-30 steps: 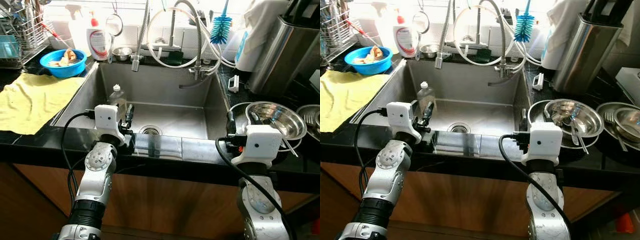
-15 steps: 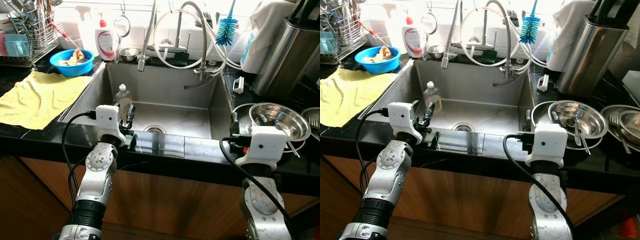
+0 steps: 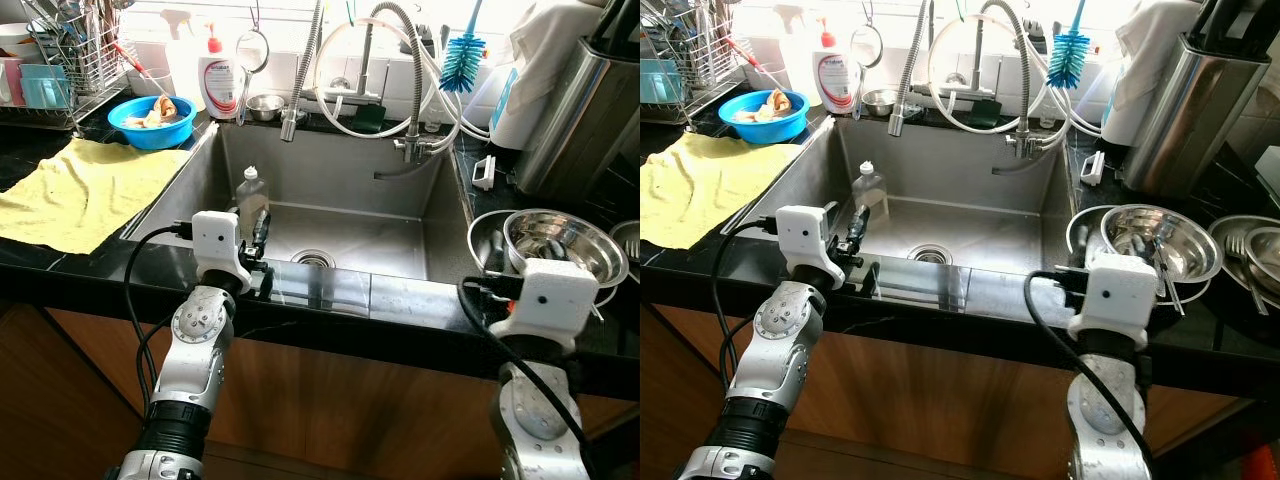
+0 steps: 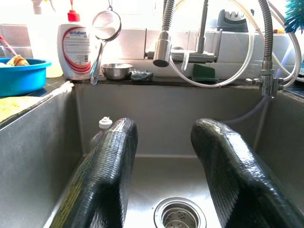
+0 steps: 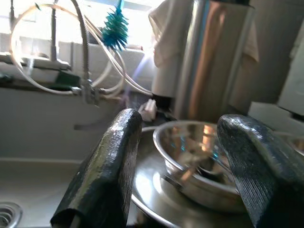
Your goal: Kitchen organization
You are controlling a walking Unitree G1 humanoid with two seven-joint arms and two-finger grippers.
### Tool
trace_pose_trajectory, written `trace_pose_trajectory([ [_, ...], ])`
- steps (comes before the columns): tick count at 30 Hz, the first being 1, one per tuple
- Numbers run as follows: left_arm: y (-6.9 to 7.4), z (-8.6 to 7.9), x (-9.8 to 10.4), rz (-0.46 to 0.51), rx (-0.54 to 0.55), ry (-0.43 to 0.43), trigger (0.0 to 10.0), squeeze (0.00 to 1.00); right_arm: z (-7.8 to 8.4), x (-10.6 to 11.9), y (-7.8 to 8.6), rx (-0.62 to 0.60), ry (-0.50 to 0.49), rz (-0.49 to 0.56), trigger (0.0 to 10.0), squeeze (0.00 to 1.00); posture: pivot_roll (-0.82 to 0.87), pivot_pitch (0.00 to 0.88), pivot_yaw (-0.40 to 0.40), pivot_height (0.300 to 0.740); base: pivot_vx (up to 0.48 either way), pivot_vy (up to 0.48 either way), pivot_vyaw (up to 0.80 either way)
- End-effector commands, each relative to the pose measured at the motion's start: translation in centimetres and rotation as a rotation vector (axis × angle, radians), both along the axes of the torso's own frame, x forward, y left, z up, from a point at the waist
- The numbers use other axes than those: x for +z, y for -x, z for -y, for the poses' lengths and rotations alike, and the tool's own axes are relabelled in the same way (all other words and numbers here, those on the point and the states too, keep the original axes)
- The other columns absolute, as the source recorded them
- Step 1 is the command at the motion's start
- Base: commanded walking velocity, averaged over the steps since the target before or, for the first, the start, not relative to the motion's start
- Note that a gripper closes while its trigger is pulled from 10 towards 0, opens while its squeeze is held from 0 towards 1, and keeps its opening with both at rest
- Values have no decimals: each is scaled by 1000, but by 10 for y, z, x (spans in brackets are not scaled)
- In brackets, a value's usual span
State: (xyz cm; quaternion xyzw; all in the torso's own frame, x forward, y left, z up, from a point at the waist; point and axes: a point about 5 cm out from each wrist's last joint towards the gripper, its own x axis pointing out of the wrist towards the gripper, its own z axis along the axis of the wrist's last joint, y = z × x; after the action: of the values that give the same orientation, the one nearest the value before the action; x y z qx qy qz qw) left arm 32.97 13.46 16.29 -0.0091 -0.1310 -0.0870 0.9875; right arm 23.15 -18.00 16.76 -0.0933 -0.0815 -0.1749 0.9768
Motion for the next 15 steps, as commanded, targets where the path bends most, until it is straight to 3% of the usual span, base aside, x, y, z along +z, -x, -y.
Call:
trace_pose_trajectory([
  [1,2,1,-3,-11,-10,3,10000,0,2,2,2,-9,-10,4,10000,0,-150,0,-11,740,0,0,0],
  [15,2,2,-4,-15,-12,-1,10000,0,-9,-3,-3,87,-19,-44,10000,0,-147,0,-13,740,0,0,0],
])
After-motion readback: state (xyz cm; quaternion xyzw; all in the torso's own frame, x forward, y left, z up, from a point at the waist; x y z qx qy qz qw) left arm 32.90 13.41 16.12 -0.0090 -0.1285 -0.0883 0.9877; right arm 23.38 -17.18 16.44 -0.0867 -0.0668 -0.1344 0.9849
